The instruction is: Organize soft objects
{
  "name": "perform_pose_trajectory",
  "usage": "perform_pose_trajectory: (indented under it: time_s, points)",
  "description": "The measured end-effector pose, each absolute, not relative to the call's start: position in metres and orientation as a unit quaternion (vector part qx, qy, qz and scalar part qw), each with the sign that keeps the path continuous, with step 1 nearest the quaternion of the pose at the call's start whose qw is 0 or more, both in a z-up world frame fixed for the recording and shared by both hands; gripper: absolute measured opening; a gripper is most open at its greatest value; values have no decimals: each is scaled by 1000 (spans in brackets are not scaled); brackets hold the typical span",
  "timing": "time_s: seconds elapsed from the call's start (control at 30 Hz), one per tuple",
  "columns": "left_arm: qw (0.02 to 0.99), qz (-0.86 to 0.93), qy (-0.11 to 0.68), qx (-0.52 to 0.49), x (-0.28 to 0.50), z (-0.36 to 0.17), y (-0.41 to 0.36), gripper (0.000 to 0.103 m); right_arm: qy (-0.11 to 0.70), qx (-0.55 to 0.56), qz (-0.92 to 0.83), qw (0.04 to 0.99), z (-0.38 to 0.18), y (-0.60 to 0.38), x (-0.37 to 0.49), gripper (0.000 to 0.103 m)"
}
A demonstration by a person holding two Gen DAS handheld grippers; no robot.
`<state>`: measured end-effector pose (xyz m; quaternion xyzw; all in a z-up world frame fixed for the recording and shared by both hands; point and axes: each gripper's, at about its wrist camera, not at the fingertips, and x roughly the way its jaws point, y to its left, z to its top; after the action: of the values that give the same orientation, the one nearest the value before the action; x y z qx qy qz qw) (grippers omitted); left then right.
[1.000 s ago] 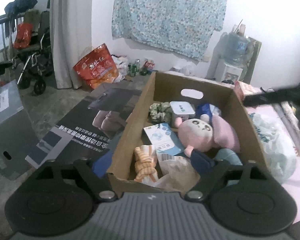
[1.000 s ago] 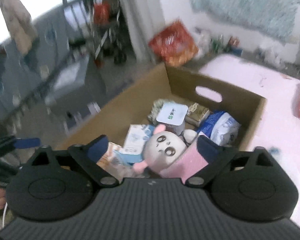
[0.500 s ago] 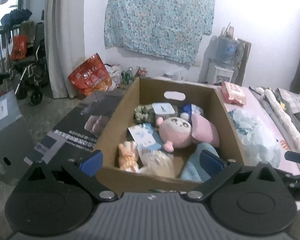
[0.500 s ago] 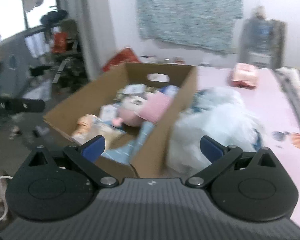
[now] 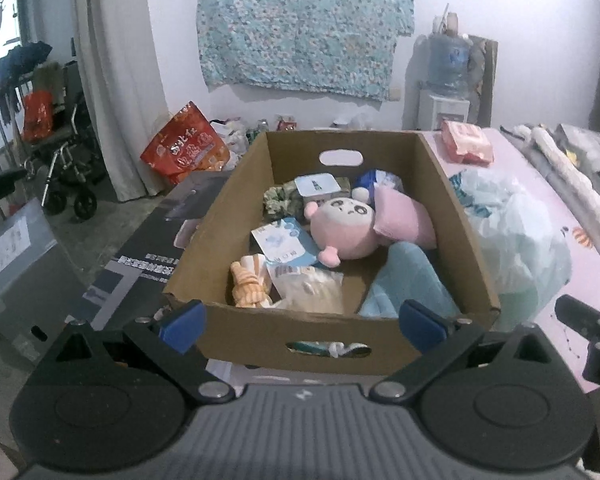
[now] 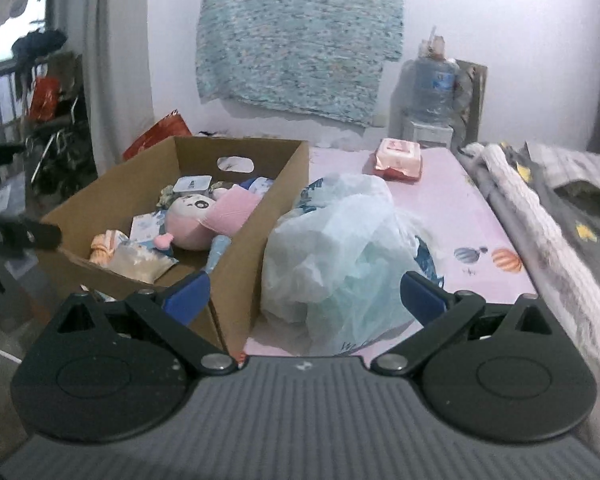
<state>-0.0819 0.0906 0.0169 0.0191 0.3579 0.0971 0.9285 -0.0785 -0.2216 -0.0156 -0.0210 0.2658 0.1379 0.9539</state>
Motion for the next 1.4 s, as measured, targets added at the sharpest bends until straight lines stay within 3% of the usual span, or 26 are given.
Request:
perform_pose_trajectory:
  time_s: [0.73, 1.4]
  points:
    - [911, 66, 407, 11, -76, -6, 87, 103, 377, 25, 147, 914, -39, -206, -66, 102]
    - [907, 70, 412, 42, -72, -13, 74, 103, 382, 37, 156, 910, -33, -201, -63, 102]
